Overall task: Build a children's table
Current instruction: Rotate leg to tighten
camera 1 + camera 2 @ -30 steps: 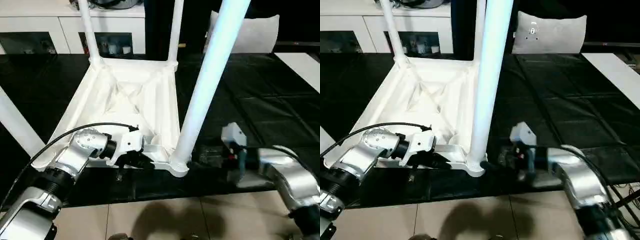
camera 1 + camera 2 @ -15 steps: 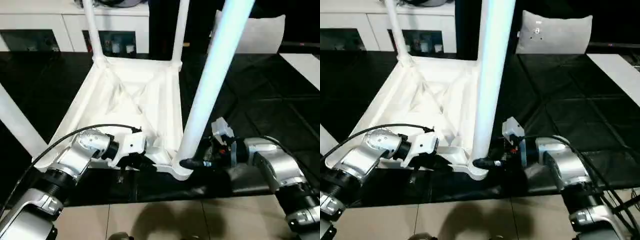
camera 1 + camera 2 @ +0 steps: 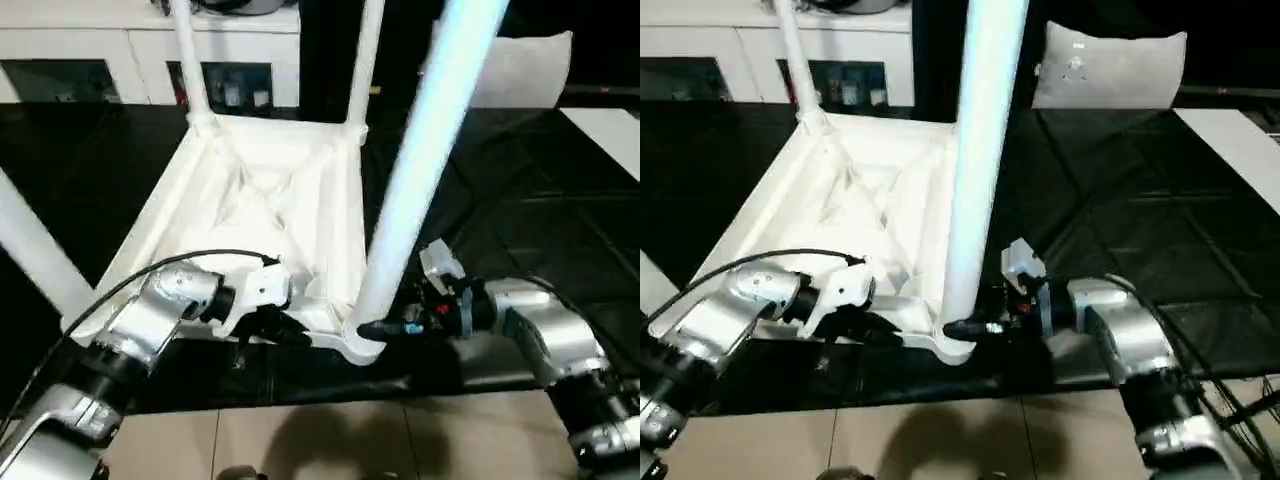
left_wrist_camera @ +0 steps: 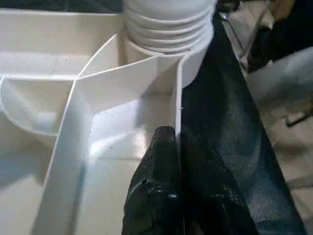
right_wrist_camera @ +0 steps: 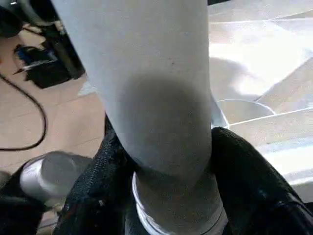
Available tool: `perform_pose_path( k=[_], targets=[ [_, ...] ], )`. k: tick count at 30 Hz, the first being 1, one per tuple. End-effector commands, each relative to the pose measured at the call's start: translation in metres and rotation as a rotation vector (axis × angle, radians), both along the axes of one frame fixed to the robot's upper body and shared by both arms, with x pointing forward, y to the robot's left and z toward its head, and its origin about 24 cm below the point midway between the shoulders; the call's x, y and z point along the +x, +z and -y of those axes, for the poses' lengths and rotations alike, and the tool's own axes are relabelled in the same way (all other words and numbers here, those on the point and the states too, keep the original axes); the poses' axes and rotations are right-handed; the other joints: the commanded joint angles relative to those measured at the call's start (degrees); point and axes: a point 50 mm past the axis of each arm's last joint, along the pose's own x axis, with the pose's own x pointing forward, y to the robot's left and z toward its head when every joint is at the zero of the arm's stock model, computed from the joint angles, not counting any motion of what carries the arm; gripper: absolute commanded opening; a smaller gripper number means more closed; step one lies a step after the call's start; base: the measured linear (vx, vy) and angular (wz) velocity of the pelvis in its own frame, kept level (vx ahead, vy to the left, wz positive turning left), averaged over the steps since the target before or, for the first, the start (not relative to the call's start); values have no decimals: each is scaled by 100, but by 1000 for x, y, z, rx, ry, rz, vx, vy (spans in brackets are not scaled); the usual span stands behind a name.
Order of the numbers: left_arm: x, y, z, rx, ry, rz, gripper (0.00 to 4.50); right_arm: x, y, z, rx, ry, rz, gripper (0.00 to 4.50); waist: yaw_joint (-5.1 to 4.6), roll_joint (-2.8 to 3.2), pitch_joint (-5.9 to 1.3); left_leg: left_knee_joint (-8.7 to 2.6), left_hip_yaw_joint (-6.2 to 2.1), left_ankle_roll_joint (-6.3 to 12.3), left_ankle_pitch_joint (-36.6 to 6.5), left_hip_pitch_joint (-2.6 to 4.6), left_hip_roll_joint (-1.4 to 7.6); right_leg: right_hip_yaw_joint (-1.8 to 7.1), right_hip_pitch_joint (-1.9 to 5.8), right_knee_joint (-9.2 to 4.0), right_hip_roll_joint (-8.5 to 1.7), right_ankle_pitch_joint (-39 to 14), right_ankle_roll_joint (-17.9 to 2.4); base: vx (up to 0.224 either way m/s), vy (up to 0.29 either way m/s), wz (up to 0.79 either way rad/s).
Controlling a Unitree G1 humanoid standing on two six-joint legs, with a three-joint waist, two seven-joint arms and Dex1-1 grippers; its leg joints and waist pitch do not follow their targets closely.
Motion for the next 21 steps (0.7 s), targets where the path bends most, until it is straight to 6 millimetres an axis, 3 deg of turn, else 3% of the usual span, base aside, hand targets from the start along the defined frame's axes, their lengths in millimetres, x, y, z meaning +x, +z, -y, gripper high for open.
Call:
perform_pose_path(
  k=[1, 2, 3, 4, 5, 6, 7, 8, 9, 10, 12, 14, 15, 16, 19, 20, 21],
  targets=[
    [-9, -14, 14, -9, 62, -66, 0, 4, -11, -12, -46, -123, -12, 210, -15, 9, -319, -529, -104, 24, -1066, 5, 326, 217, 253, -450, -488, -1556, -1398, 0, 0, 0],
    [-9, -14, 17, -22, 95, -63, 0, 6, -12, -16, -48, -166, 0, 207, -49, 5, -288, -540, -120, -40, -1374, 27, 313, 226, 227, -528, -504, -2265, -1209, 0, 0, 0],
    [-9, -14, 18, -27, 107, -61, 0, 7, -12, -17, -48, -182, 5, 204, -116, -7, -280, -554, -160, -100, -1508, -2, 297, 220, 243, -557, -518, -2755, -1027, 0, 0, 0],
    [-10, -14, 25, -50, 153, -61, 0, 9, -13, -24, -35, -234, -1, 204, -167, -73, -280, -570, -174, -84, -1535, -29, 287, 206, 246, -598, -506, -3045, -825, 0, 0, 0],
    [-10, -14, 35, -83, 226, -62, 0, 13, -15, -35, -16, -315, -16, 202, -210, -50, -293, -577, -177, -146, -1464, -43, 308, 222, 257, -540, -513, -2914, -842, 0, 0, 0],
    [-10, -14, 41, -98, 265, -62, 0, 15, -15, -42, -5, -361, -32, 201, -260, -54, -262, -577, -187, -143, -1535, -51, 267, 191, 224, -612, -494, -3205, -714, 0, 0, 0],
    [-8, -15, 48, -102, 313, -46, 0, 20, -18, -49, -6, -453, -38, 199, -285, -42, -270, -566, -185, -175, -1581, -12, 266, 195, 190, -627, -498, -3337, -672, 0, 0, 0],
    [-7, -16, 52, -99, 338, -33, 0, 23, -19, -53, -9, -510, -40, 199, -354, -99, -258, -566, -212, -164, -1669, -46, 235, 150, 205, -678, -504, -3699, -508, 0, 0, 0],
    [-6, -16, 55, -86, 363, -16, 0, 28, -21, -56, -10, -589, -54, 199, -378, -66, -268, -559, -221, -142, -1746, -14, 235, 133, 178, -711, -522, -3842, -440, 0, 0, 0],
    [-4, -16, 60, -80, 388, 1, 0, 32, -23, -58, -16, -660, -59, 199, -406, -26, -267, -573, -232, -126, -1792, -10, 243, 102, 175, -740, -524, -3776, -437, 0, 0, 0],
    [-1, -16, 63, -73, 413, 25, 0, 34, -23, -61, -13, -705, -51, 199, -415, -29, -290, -580, -226, -69, -1776, -1, 238, 81, 181, -757, -512, -3514, -463, 0, 0, 0],
    [6, -16, 67, -54, 453, 73, 0, 36, -22, -66, 11, -738, -36, 199, -408, -21, -285, -570, -199, -24, -1831, 47, 243, 100, 128, -768, -498, -3362, -531, 0, 0, 0],
    [8, -16, 66, -43, 458, 88, 0, 36, -21, -65, 21, -737, -28, 254, -395, -10, -299, -573, -194, -3, -1821, 45, 244, 110, 144, -750, -493, -3236, -578, 0, 0, 0],
    [11, -16, 64, -26, 463, 112, 0, 35, -18, -64, 40, -732, -19, 268, -392, -10, -297, -592, -196, 29, -1804, 20, 255, 115, 159, -737, -486, -3082, -604, 0, 0, 0],
    [14, -17, 56, 24, 433, 153, 0, 30, -14, -53, 68, -687, 24, 297, -330, -2, -324, -589, -165, 78, -1640, 31, 276, 147, 166, -698, -480, -2549, -719, 0, 0, 0],
    [14, -17, 54, 33, 418, 162, 0, 29, -13, -49, 76, -678, 30, 297, -296, -34, -339, -582, -143, 109, -1484, 21, 282, 164, 189, -659, -479, -2252, -800, 0, 0, 0],
    [14, -17, 53, 35, 410, 168, 0, 28, -13, -47, 82, -675, 30, 305, -255, -23, -361, -576, -127, 151, -1258, 7, 283, 170, 219, -615, -485, -1923, -890, 0, 0, 0]
  ],
)
